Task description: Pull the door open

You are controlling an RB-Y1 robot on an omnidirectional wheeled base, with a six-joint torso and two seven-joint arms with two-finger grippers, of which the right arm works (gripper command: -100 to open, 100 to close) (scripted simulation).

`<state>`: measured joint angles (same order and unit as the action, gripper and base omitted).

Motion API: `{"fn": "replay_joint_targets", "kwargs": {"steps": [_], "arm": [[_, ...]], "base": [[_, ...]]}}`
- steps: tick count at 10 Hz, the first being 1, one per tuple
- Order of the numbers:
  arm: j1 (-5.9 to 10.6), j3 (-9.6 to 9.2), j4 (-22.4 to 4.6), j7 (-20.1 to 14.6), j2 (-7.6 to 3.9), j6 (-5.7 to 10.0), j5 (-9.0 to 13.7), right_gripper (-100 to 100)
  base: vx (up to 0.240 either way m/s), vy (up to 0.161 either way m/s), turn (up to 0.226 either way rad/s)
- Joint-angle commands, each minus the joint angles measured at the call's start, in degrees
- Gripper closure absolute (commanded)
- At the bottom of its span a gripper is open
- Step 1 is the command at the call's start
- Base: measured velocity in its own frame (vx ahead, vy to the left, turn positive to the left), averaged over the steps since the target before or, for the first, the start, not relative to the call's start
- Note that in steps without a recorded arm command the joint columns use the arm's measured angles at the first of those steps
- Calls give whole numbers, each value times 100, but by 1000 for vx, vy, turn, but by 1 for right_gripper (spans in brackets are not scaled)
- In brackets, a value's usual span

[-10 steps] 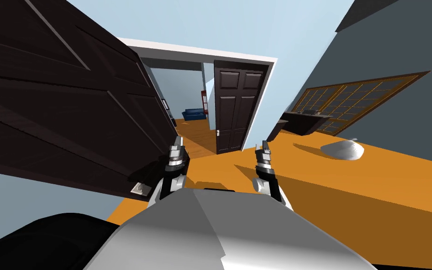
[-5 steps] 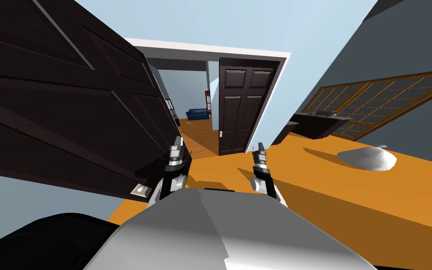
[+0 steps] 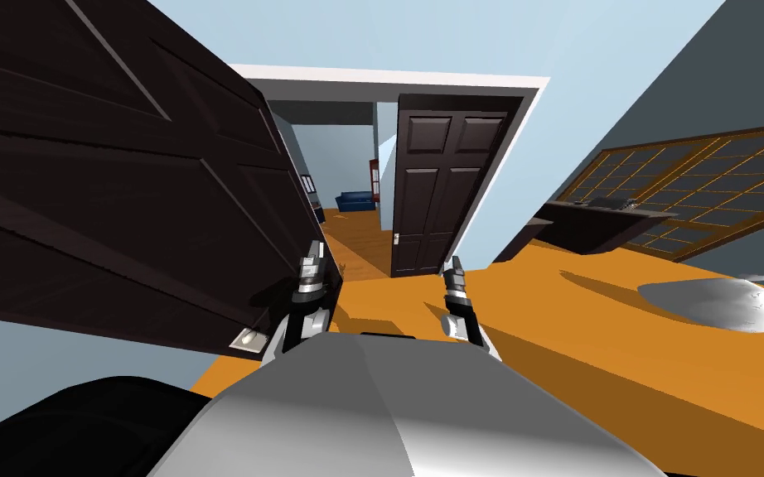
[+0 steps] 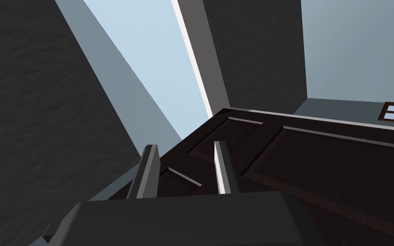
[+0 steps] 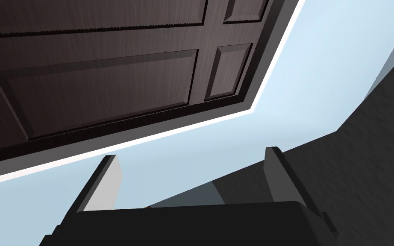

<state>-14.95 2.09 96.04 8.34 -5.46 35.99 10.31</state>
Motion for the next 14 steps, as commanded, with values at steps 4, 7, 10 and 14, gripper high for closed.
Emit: {"fn": "replay_joint_targets", "kwargs": {"steps": [4, 7, 10, 14], "arm": [[224, -49, -596, -5, -56, 100, 145, -100], [351, -71, -980, -16, -94, 161, 228, -100], [477, -92, -1334, -27, -127, 222, 311, -100], [728, -136, -2037, -49, -190, 343, 477, -100]], "base": [[76, 1, 92], [67, 5, 74], [93, 5, 107], [89, -9, 113]]}}
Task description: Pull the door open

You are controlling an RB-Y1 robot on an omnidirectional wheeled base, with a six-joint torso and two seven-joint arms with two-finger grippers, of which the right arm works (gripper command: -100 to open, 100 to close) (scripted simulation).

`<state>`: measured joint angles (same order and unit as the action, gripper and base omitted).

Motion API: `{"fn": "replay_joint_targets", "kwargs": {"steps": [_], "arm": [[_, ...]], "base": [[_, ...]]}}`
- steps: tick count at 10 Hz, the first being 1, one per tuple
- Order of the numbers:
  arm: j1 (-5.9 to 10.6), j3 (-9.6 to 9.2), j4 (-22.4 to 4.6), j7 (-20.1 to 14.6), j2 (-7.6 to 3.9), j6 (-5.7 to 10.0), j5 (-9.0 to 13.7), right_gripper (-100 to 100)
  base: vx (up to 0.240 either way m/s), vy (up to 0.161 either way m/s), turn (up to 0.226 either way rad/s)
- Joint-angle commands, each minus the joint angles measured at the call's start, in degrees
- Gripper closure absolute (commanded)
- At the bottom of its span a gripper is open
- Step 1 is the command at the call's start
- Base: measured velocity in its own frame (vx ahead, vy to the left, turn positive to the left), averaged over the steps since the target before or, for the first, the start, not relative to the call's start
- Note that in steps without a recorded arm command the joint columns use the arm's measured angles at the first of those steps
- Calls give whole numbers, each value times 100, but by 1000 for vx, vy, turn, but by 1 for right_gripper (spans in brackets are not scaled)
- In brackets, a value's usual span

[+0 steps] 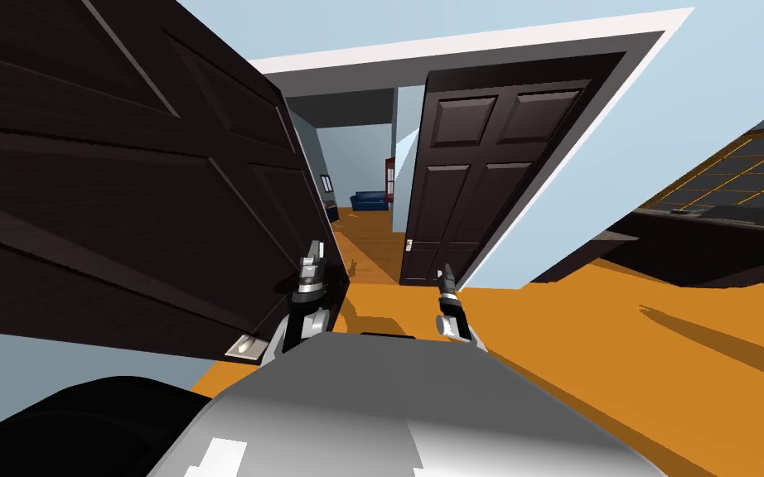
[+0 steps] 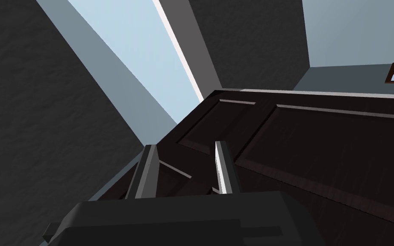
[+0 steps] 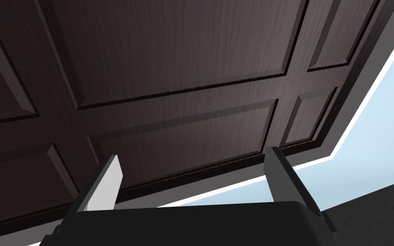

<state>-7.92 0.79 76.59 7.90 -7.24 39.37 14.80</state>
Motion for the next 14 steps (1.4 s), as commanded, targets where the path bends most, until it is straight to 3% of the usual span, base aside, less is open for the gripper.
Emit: {"fn": "replay_joint_targets", "kwargs": {"steps": [1, 14], "arm": [[87, -17, -264, -10, -27, 35, 68, -100], [812, -142, -2295, -73, -171, 385, 546, -100]], "base": [[92, -1, 125], [101, -16, 112]]}}
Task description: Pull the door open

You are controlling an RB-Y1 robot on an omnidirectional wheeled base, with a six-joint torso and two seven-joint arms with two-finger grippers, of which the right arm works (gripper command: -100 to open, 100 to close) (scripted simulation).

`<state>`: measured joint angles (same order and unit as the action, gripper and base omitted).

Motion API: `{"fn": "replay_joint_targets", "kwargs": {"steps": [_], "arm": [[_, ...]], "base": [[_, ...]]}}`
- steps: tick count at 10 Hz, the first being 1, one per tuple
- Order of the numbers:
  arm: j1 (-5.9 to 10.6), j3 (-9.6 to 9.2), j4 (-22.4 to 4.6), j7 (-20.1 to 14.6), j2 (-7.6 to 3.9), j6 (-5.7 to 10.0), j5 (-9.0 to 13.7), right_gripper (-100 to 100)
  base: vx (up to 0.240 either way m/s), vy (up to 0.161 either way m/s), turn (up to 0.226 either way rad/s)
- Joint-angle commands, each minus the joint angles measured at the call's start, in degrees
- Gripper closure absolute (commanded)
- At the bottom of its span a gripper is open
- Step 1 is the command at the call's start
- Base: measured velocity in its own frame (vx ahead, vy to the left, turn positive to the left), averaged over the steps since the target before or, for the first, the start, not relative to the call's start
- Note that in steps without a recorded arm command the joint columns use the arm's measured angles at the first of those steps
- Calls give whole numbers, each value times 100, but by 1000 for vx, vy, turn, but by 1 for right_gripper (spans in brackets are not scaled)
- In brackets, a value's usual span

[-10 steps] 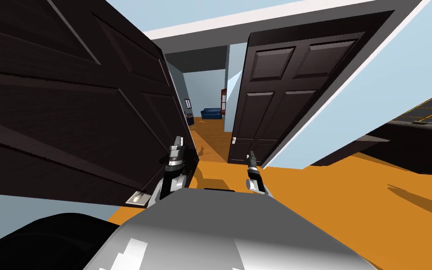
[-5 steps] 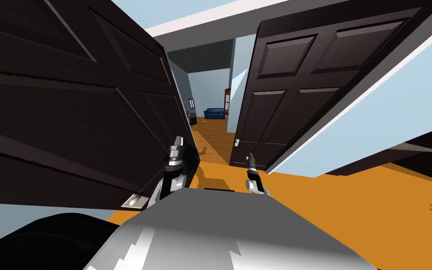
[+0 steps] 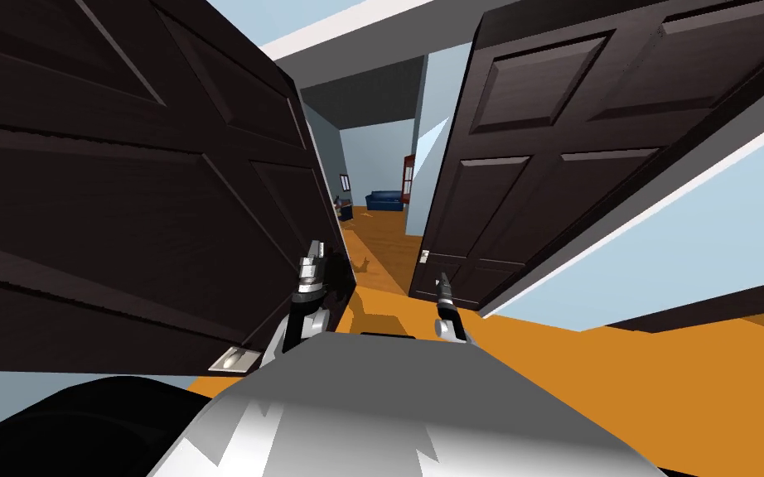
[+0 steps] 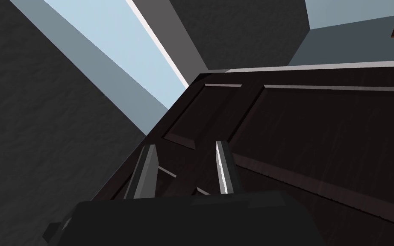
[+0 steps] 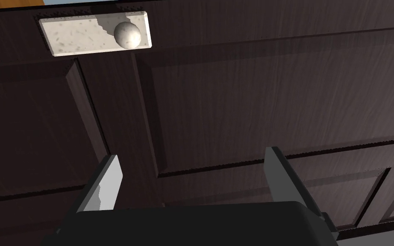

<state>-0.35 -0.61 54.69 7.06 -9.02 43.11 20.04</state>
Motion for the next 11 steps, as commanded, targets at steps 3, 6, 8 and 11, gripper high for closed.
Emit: {"fn": "replay_joint_targets", "kwargs": {"steps": [3, 6, 8, 11], "arm": [[189, -25, -483, -1, -15, 76, 110, -100], [342, -51, -911, -15, -38, 150, 211, -100], [437, -67, -1177, -23, -52, 196, 273, -100], [532, -84, -1443, -31, -65, 242, 336, -100]], "base": [[87, -32, 76], [85, -23, 106], [101, -28, 98], [69, -34, 60]]}}
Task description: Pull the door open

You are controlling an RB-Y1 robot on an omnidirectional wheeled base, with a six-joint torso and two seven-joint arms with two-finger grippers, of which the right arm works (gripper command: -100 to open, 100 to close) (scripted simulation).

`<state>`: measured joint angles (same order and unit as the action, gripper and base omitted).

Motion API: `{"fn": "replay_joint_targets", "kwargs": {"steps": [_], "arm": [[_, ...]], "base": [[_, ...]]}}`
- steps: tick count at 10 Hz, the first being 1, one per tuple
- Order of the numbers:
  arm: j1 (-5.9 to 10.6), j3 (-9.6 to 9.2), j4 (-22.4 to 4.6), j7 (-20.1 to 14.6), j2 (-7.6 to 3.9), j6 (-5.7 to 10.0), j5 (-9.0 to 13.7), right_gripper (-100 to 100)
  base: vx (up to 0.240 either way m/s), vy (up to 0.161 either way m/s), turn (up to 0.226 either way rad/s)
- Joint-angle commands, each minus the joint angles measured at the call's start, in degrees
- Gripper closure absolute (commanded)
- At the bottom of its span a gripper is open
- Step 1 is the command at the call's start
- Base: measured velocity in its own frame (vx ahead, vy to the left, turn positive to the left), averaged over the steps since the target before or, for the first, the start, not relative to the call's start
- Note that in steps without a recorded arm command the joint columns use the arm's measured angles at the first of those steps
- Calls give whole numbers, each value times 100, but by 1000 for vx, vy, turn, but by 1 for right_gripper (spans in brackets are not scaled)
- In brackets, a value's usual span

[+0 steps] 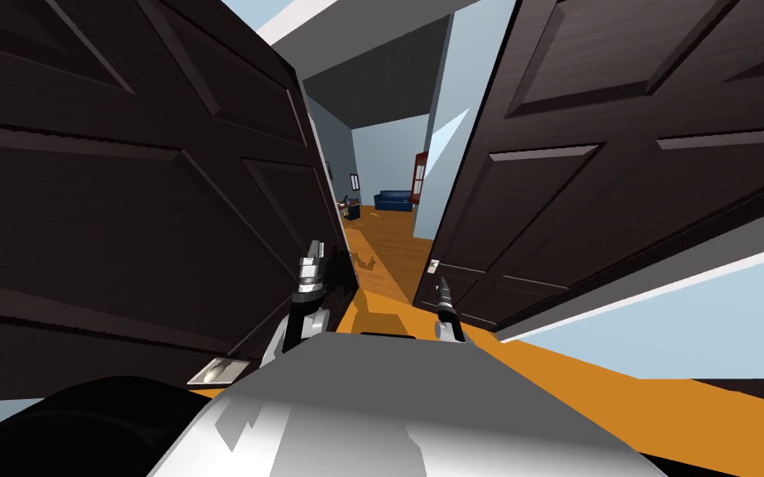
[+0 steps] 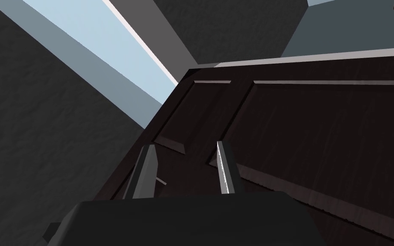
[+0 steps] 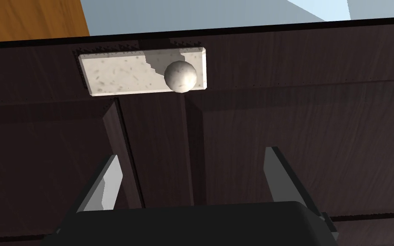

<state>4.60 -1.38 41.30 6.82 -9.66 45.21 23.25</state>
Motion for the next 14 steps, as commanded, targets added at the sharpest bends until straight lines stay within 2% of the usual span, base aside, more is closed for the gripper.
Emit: {"fn": "replay_joint_targets", "kwargs": {"steps": [1, 2, 3, 4, 6, 10, 12, 13, 14], "arm": [[61, -11, -173, -9, -3, 43, 32, -100], [86, -15, -242, -12, -6, 55, 48, -100], [55, -10, -161, -4, -7, 25, 38, -100], [14, 16, -202, -94, -104, 63, 73, -100], [-41, 49, -239, -200, -220, 103, 113, -100], [-201, 145, -345, -505, -555, 217, 227, -100], [-199, 151, -287, -447, -520, 166, 226, -100], [-199, 151, -287, -447, -520, 166, 226, 100], [-199, 151, -287, -447, -520, 166, 226, 100]], "base": [[69, -35, 61], [63, -28, 54], [27, -12, 11], [126, 14, 113], [188, 40, 91], [210, -32, 118], [82, -8, 28], [0, 0, 0], [-18, 4, 8]]}}
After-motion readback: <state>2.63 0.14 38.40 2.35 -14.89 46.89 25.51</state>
